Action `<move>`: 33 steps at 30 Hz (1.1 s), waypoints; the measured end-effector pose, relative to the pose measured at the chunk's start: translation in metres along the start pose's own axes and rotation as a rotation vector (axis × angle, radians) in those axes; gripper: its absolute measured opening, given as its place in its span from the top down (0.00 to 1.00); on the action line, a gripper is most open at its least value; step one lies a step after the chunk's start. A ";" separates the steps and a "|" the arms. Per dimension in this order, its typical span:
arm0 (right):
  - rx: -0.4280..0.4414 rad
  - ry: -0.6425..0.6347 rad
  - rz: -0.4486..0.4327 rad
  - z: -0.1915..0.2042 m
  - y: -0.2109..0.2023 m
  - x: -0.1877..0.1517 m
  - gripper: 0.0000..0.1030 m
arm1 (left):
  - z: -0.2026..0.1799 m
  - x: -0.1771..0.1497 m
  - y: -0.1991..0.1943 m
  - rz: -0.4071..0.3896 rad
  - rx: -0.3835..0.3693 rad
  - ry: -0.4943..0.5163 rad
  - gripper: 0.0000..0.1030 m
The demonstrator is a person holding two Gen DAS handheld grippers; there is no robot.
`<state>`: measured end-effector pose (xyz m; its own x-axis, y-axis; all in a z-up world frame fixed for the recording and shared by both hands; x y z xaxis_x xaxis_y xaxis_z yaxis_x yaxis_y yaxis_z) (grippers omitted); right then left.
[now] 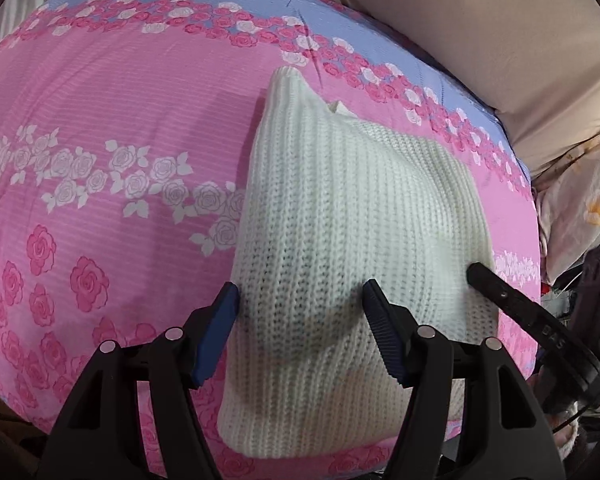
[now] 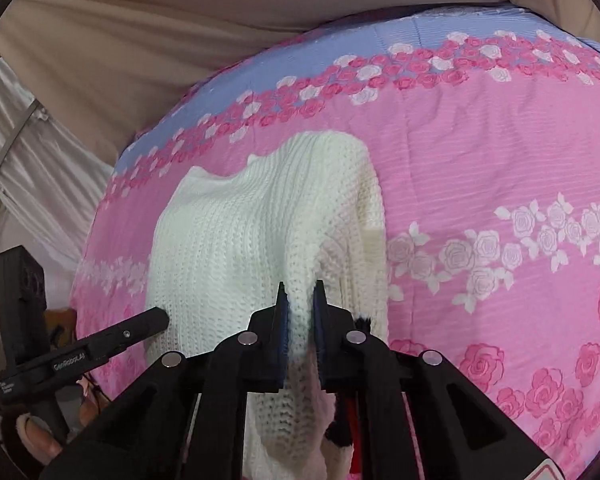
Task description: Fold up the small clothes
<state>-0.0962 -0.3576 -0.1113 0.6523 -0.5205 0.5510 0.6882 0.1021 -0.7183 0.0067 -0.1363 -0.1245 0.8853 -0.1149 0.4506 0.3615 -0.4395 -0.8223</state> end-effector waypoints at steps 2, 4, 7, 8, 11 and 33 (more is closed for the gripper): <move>-0.003 -0.040 -0.093 0.007 -0.027 0.008 0.90 | -0.002 0.003 -0.006 -0.025 -0.006 0.003 0.40; -0.028 -0.074 -0.115 0.004 -0.032 0.010 0.90 | -0.002 0.005 -0.009 -0.041 -0.002 0.012 0.39; -0.068 -0.066 0.044 -0.021 0.002 -0.016 0.81 | 0.000 0.000 0.001 -0.015 0.007 -0.004 0.39; -0.054 -0.030 0.036 -0.025 -0.001 -0.019 0.80 | 0.001 -0.003 0.003 -0.003 0.004 -0.014 0.39; -0.041 -0.014 -0.023 -0.018 -0.035 -0.023 0.50 | 0.000 -0.010 -0.004 -0.003 -0.008 -0.018 0.39; 0.101 0.284 0.103 -0.048 0.026 -0.071 0.46 | 0.021 -0.024 0.044 0.134 -0.141 -0.165 0.32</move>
<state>-0.1400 -0.3588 -0.1897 0.6155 -0.7174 0.3263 0.6601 0.2430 -0.7108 0.0072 -0.1346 -0.1787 0.9625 -0.0380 0.2686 0.2040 -0.5514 -0.8089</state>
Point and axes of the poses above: each gripper's, at about its wrist camera, not at the fingertips, and y roughly the way its jaws point, z to its left, x to its top, the point moved 3 cm from there along y, roughly the way its jaws point, and after that the axes turned 9 degrees about -z, right-handed, at the moved point
